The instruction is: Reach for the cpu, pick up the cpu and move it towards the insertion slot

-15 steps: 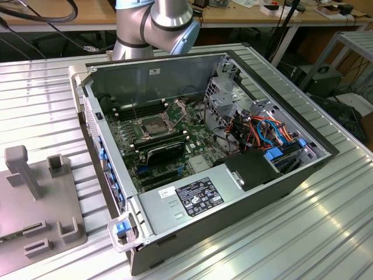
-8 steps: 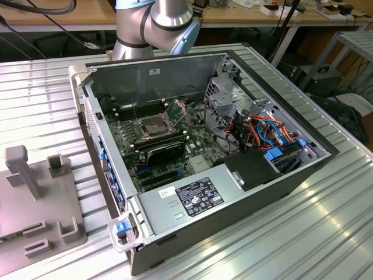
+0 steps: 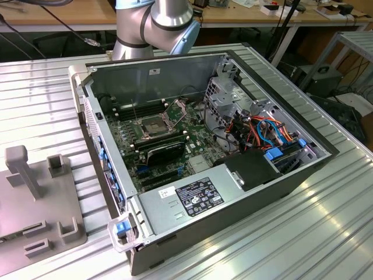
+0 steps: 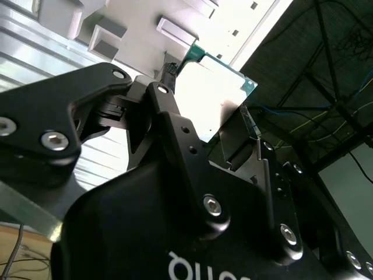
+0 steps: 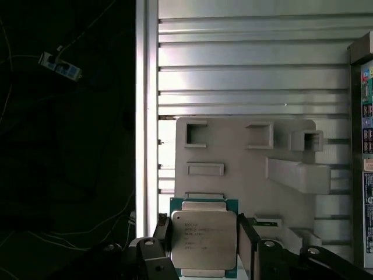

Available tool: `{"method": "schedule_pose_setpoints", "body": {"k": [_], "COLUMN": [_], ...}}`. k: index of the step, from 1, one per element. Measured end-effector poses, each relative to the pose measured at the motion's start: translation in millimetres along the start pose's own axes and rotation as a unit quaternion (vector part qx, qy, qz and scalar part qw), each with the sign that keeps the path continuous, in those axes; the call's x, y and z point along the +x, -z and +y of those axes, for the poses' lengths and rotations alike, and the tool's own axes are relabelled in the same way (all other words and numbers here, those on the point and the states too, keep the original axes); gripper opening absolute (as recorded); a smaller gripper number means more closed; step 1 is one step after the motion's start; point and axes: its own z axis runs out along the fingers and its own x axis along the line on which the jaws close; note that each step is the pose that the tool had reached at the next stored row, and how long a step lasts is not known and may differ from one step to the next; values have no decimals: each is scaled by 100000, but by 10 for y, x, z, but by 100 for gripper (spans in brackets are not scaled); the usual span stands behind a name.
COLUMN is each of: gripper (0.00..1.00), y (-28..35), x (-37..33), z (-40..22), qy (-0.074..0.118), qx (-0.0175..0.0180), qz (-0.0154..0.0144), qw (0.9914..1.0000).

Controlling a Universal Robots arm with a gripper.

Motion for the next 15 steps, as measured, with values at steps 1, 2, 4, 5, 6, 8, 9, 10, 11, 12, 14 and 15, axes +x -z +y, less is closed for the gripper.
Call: {"method": "schedule_pose_setpoints", "body": {"k": [1, 2, 4, 5, 6, 8, 9, 10, 11, 12, 14, 15], "gripper": [55, 55, 55, 55, 55, 55, 55, 55, 55, 55, 55, 55], "y": [26, 39, 38, 39, 40, 40, 42, 42, 41, 41, 42, 43], "x": [1, 2, 2, 1, 2, 1, -5, -14, -24, -32, -49, -65], "z": [1, 1, 1, 1, 1, 1, 1, 0, 1, 2, 1, 1], "qy": [-2, -3, 0, 0, -1, 1, 6, 16, 9, -1, 3, 4], "qx": [1, -2, -32, -39, -39, -50, -42, -45, -50, -50, -47, -51], "qz": [47, 58, 53, 55, 63, 64, 76, 71, 59, 63, 67, 63], "qw": [100000, 100000, 100000, 100000, 100000, 100000, 100000, 100000, 100000, 100000, 100000, 100000]}}
